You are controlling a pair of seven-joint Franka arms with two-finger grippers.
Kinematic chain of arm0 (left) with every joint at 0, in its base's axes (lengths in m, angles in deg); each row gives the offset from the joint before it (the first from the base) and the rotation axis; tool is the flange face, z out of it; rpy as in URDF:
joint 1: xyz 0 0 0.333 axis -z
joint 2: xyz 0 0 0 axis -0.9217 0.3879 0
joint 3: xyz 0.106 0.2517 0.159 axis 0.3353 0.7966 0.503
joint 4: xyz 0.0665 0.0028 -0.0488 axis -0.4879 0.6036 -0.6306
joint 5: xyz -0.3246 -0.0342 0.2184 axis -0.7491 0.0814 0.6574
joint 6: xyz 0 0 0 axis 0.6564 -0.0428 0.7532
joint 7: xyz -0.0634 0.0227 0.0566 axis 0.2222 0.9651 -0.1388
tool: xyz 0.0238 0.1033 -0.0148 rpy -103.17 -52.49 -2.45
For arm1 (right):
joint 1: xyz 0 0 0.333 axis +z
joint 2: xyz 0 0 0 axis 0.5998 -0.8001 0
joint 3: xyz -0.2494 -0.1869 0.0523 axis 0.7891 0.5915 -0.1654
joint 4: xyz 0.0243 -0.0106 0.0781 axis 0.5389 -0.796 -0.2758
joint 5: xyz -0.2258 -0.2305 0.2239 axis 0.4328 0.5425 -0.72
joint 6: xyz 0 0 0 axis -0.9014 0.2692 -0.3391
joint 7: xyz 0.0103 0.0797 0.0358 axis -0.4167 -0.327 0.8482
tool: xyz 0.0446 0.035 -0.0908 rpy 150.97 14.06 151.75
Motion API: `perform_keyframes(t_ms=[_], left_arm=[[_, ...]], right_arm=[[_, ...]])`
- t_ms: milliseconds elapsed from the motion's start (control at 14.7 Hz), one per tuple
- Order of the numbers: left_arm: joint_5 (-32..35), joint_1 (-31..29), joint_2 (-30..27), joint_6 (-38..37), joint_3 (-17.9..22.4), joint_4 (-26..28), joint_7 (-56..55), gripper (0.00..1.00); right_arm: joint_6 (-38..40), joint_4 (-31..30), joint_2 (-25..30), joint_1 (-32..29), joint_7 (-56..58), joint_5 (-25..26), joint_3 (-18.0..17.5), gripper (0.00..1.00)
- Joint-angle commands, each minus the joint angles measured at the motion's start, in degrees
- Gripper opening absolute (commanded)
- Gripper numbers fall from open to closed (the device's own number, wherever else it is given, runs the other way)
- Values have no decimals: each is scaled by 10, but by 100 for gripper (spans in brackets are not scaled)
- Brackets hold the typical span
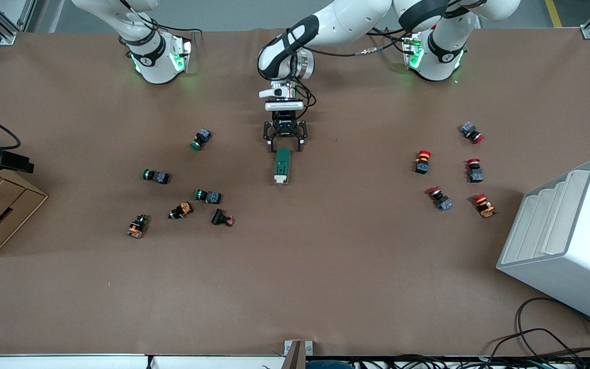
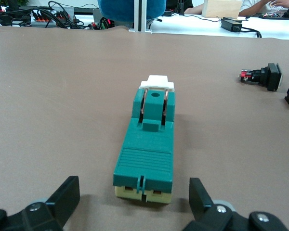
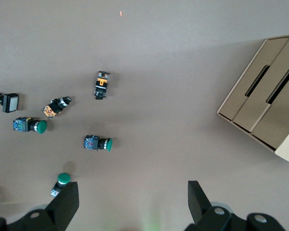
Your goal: Close load switch with both arms
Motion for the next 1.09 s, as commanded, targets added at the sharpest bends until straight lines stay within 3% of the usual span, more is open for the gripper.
perform_keyframes(t_ms=[0,204,545,817,1022], left_arm=[[6,-7,-3,9,-2,-5,14,100],[0,-8,-7,14,-3,-4,33,100],[-2,-33,-11,24,-9,-13,81,100],[-52,-75,-11,27,-64,-53,91,100],[-93,-123,-23,26,-105,-76,191,100]], right_arm=[[30,9,0,-5,1,-9,-10,100],[43,-4,27,2,2,-15,-10,100],[21,-115,123,17,3,-12,-9,100],[9,-154,166,22,3,-7,-9,100],[-10,-143,167,23,3,-7,-9,100]])
